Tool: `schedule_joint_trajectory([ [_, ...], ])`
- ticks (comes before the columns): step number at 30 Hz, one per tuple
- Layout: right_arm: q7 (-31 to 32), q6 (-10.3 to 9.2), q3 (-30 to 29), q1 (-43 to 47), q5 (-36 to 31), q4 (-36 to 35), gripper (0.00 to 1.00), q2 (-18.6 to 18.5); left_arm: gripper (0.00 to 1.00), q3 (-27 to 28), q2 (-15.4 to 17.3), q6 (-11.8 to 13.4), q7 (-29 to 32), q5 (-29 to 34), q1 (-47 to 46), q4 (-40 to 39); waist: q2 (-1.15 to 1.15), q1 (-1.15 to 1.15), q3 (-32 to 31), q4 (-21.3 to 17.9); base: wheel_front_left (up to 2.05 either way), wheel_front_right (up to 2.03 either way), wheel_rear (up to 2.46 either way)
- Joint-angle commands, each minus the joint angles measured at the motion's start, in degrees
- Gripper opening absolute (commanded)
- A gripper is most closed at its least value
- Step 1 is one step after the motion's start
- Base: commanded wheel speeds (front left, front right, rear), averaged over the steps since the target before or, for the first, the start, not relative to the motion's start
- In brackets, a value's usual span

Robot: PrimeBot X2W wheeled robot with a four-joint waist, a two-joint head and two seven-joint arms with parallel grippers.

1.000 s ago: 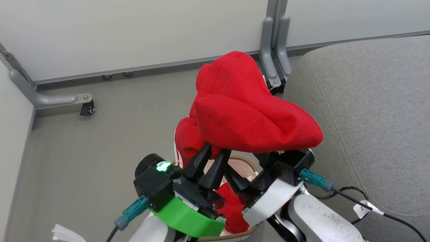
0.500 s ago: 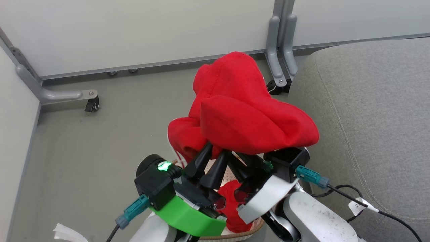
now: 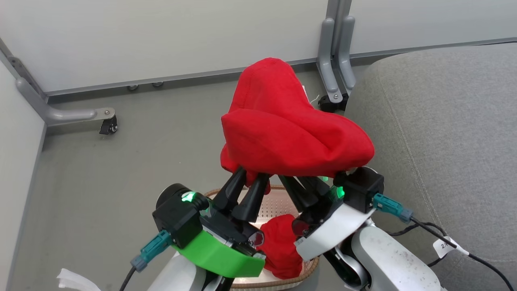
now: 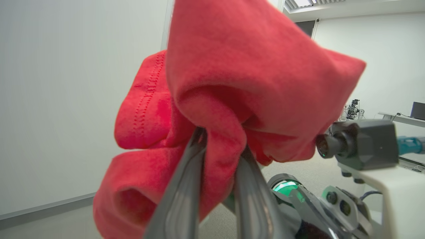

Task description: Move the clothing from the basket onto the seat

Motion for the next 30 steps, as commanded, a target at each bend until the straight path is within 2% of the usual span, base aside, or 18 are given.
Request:
schedule_joint_trajectory([
  [1, 0.0, -0.06, -0.7, 0.8, 0.5, -0.4, 0.00, -0.2, 0.00, 0.4, -0.1, -0.2, 0.0, -0.1, 0.5, 0.3, 0.00, 0.00, 0.0, -0.1, 0.00, 0.00, 0.00],
  [16, -0.1, -0.08, -6.6, 3.4, 1.7, -3.5, 0.00, 1.4, 0.00, 0.6, 0.1, -0.1, 0.0, -0.7, 1.1, 3.1, 0.00, 0.00, -0.1, -0.7, 0.00, 0.00, 0.00],
  [17, -0.1, -0.08, -6.6, 3.4, 1.8, -3.5, 0.00, 1.4, 0.27, 0.3, 0.3, -0.1, 0.0, -0.5, 1.0, 3.5, 0.00, 0.00, -0.1, -0.7, 0.00, 0.00, 0.00],
  [18, -0.1, -0.08, -6.7, 3.4, 2.0, -3.6, 0.00, 1.4, 0.44, 0.1, 0.4, -0.1, 0.0, -0.2, 0.9, 3.8, 0.00, 0.00, -0.1, -0.7, 0.00, 0.00, 0.00],
  [20, -0.1, -0.07, -6.6, 3.6, 2.2, -3.7, 0.00, 1.5, 0.95, -0.3, 0.5, -0.1, 0.0, 0.1, 0.7, 4.2, 0.00, 0.00, -0.1, -0.8, 0.00, 0.00, 0.00],
  [21, -0.1, -0.05, -6.5, 3.7, 2.4, -3.7, 0.00, 1.4, 1.00, -0.6, 0.6, -0.1, 0.0, 0.1, 0.7, 4.6, 0.00, 0.00, -0.1, -0.8, 0.00, 0.00, 0.00],
  [30, -0.1, -0.04, -7.6, 4.5, 4.9, -4.8, 0.00, 1.6, 1.00, -0.4, 0.6, -0.1, 0.0, 0.7, 0.5, 5.0, 0.00, 0.00, 0.0, -0.9, 0.00, 0.00, 0.00],
])
